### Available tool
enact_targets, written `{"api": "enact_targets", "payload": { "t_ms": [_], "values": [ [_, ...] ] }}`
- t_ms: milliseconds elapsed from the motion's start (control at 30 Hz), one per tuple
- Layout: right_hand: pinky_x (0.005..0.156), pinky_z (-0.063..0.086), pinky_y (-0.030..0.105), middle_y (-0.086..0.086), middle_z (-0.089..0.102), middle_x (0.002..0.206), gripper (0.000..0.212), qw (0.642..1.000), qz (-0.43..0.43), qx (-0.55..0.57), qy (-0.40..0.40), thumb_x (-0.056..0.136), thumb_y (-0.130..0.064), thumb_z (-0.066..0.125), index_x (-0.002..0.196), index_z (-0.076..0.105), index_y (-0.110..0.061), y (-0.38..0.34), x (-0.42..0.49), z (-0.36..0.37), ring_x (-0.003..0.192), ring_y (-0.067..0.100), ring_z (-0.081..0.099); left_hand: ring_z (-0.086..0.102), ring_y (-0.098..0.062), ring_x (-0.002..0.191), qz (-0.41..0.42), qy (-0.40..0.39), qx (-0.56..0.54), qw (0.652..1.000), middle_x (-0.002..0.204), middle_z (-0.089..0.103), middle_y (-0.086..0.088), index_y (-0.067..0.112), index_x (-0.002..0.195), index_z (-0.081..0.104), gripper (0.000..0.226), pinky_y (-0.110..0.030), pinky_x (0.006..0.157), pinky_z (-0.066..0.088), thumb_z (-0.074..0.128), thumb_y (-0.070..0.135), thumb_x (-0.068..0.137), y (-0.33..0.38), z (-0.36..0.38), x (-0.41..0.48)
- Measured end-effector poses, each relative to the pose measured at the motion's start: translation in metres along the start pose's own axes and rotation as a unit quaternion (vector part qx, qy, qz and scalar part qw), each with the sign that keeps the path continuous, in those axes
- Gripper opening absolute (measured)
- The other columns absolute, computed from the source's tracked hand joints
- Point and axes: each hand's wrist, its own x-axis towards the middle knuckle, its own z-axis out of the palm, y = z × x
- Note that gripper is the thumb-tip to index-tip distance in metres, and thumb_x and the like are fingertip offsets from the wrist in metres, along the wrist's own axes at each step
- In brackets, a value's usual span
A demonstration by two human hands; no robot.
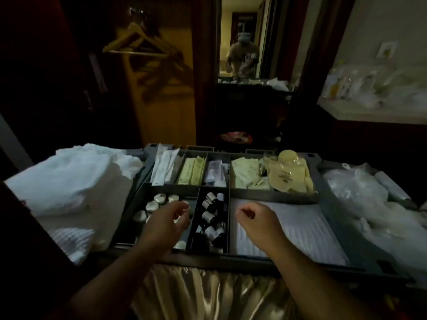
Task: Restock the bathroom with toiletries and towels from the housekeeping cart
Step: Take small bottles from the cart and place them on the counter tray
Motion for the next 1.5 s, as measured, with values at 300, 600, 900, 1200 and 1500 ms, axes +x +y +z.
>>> {"api": "enact_targets", "payload": {
  "t_ms": [300,600,900,1200,1500],
  "values": [
    [0.065,0.044,0.01,-0.014,0.067,0.08,0.01,0.996,0.072,-0.029,-0.041,0.093,-0.03,0.067,0.092,0.074,-0.023,0.01,0.011,0.04,0.075,-0.003,0.062,0.055,-0.004,0.088,0.013,0.05,0.031,0.998,0.09,0.054,0.018,0.028,0.106,0.066,0.014,-0.023,0.07,0.042,0.06,0.021,0.096,-0.05,0.035,0.01],
    [0.079,0.047,0.032,0.005,0.053,0.113,0.046,0.944,0.052,-0.308,-0.102,0.086,-0.055,0.065,0.111,0.066,-0.016,0.002,0.028,0.094,0.105,0.023,0.054,0.046,-0.002,0.09,0.034,0.033,0.061,0.997,0.1,0.062,0.011,0.03,0.11,0.062,0.016,-0.026,0.071,0.038,0.051,0.032,0.099,-0.059,0.038,0.013],
    [0.065,0.051,0.024,0.0,0.073,0.072,0.022,0.959,0.203,0.187,0.063,0.094,-0.034,0.066,0.086,0.075,-0.016,0.003,0.015,0.068,0.069,0.009,0.067,0.051,-0.012,0.109,0.048,-0.021,0.108,0.993,0.118,0.059,0.009,0.033,0.118,0.062,0.033,-0.033,0.086,0.046,0.067,0.04,0.086,-0.058,0.039,0.017],
    [0.076,0.052,0.035,0.006,0.077,0.095,0.013,0.928,0.211,0.304,0.043,0.096,-0.017,0.061,0.102,0.073,-0.015,0.023,0.009,0.067,0.088,0.022,0.072,0.014,-0.025,0.147,0.064,-0.122,0.243,0.96,0.161,0.02,0.005,0.039,0.143,0.045,0.077,-0.047,0.117,0.019,0.06,0.075,0.077,-0.037,0.044,0.02],
    [0.07,0.052,0.032,0.008,0.074,0.091,0.013,0.897,0.224,0.38,0.02,0.098,-0.009,0.057,0.101,0.069,-0.01,0.036,0.01,0.058,0.083,0.02,0.07,0.04,-0.028,0.13,-0.012,-0.12,0.347,0.93,0.144,0.048,-0.004,0.024,0.1,0.073,0.055,-0.048,0.102,0.033,0.056,0.073,0.081,-0.005,0.068,0.03]
  ]
}}
